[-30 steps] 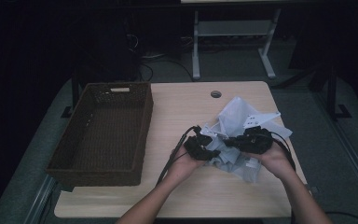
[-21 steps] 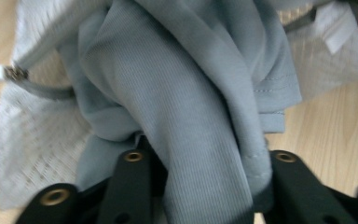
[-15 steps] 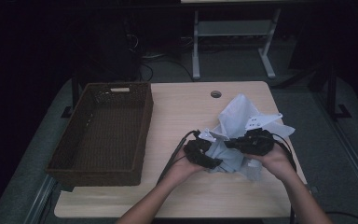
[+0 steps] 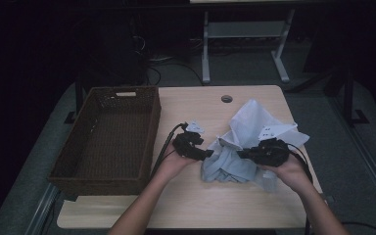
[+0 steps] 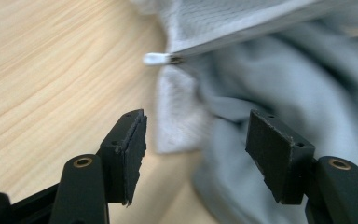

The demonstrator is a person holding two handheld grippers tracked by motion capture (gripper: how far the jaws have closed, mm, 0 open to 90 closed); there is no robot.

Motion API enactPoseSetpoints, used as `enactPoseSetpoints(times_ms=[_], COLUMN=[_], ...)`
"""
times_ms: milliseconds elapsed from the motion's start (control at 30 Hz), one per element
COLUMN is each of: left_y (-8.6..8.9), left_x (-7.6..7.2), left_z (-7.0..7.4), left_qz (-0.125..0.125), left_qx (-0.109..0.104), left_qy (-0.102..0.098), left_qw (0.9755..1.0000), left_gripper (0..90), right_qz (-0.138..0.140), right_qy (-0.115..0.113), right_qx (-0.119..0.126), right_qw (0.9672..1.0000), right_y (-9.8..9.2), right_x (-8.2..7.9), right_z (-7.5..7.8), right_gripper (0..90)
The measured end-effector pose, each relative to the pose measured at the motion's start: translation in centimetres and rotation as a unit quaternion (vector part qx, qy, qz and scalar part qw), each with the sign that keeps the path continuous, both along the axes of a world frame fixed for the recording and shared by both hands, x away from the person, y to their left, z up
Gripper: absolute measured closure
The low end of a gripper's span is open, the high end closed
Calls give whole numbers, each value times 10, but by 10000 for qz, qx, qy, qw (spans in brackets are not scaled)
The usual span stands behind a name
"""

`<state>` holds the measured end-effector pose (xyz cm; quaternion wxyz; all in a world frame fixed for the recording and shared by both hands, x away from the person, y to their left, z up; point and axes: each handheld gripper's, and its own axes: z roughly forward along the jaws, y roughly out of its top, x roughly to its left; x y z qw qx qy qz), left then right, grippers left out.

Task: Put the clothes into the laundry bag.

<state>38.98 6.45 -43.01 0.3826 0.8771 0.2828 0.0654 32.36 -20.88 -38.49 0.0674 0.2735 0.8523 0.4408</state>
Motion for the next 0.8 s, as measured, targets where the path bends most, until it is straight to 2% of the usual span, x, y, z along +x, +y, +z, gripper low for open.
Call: enactPoseSetpoints(times_ms=[133, 267, 367, 400, 500, 533, 567, 700, 800], left_y=[-11, -20, -27, -29, -32, -33, -33, -34, -32], left_x=[18, 27, 27, 27, 27, 27, 26, 26, 25], left_z=[-15, -23, -25, -26, -30, -31, -31, -31, -29], left_qz=[-40, -143, -258, -271, -373, -407, -429, -498, -488], left_qx=[181, 192, 336, 359, 392, 482, 477, 571, 531], left_qy=[83, 216, 209, 197, 268, 261, 205, 190, 235], left_qw=[9998, 9995, 9989, 9988, 9982, 9977, 9977, 9969, 9971], left_gripper=[371, 412, 479, 543, 559, 601, 627, 786, 869], right_qz=[3, 13, 13, 24, 25, 21, 23, 6, 4], right_qy=[-5, -14, -22, -30, -49, -56, -57, -85, -96], right_qx=[-5, -1, 14, 16, 23, 22, 15, 17, 21], right_qw=[10000, 10000, 10000, 10000, 10000, 10000, 10000, 10000, 10000], right_y=[-1, -1, -1, -2, -2, -2, -2, -3, -4], right_x=[0, 1, 1, 2, 2, 1, 1, 1, 1], right_z=[-1, -1, -1, 0, 0, 0, 1, 2, 2], right_gripper=[881, 880, 880, 880, 880, 880, 880, 880, 880])
